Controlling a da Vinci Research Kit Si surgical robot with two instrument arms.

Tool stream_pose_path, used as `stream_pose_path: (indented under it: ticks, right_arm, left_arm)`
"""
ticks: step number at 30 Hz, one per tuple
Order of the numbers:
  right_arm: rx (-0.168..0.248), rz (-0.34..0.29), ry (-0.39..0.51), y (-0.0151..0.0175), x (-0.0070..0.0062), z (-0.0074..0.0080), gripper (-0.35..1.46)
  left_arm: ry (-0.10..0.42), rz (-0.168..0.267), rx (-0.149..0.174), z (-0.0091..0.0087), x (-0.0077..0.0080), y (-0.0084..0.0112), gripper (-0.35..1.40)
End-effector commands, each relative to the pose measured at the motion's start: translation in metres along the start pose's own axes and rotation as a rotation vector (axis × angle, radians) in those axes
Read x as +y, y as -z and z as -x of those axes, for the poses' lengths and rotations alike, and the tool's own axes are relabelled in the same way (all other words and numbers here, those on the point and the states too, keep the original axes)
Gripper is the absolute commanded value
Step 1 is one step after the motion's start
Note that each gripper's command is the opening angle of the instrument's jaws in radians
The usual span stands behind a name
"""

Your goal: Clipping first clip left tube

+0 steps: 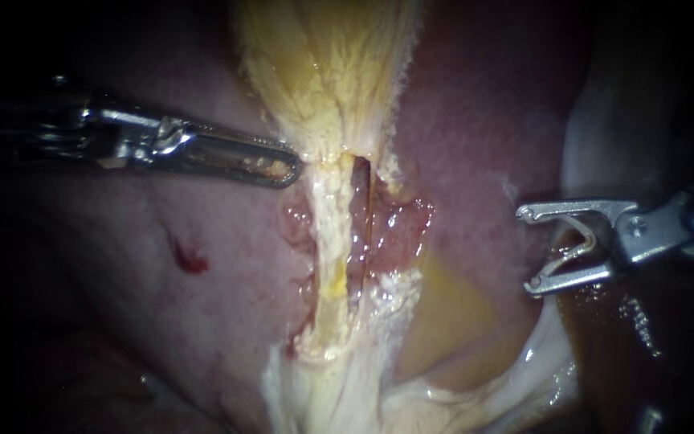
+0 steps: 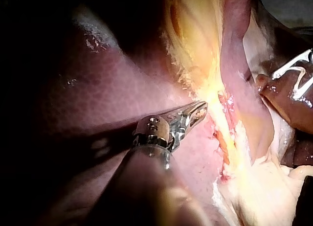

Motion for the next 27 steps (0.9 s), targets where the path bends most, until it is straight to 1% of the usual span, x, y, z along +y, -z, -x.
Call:
stream_pose_path:
  ticks: [1,6,9,15,18,21,27]
  right_arm:
    - [0.000,0.000,0.000,0.0000,0.0000,0.0000,0.50]
    - [0.000,0.000,0.000,0.0000,0.0000,-0.0001,0.50]
    - [0.000,0.001,-0.001,-0.0001,0.0000,-0.0001,0.50]
    - [0.000,0.000,-0.001,0.0000,0.0000,-0.0002,0.50]
    - [0.000,0.001,-0.001,-0.0001,0.0001,-0.0002,0.50]
    - [0.000,0.001,-0.002,-0.0001,0.0001,-0.0003,0.50]
    - [0.000,0.001,-0.002,-0.0001,0.0001,-0.0003,0.50]
  left_arm:
    - [0.001,0.000,0.000,0.0001,-0.0001,0.0001,-0.35]
    - [0.004,-0.007,0.003,0.0005,-0.0005,0.0015,-0.35]
    - [0.007,-0.002,-0.005,0.0011,-0.0006,0.0026,-0.35]
    - [0.016,0.002,-0.031,0.0025,-0.0007,0.0055,-0.35]
    - [0.024,0.004,-0.050,0.0036,-0.0009,0.0072,-0.35]
    - [0.029,-0.003,-0.063,0.0043,-0.0012,0.0082,-0.35]
    - [0.031,0.001,-0.064,0.0043,-0.0016,0.0085,-0.35]
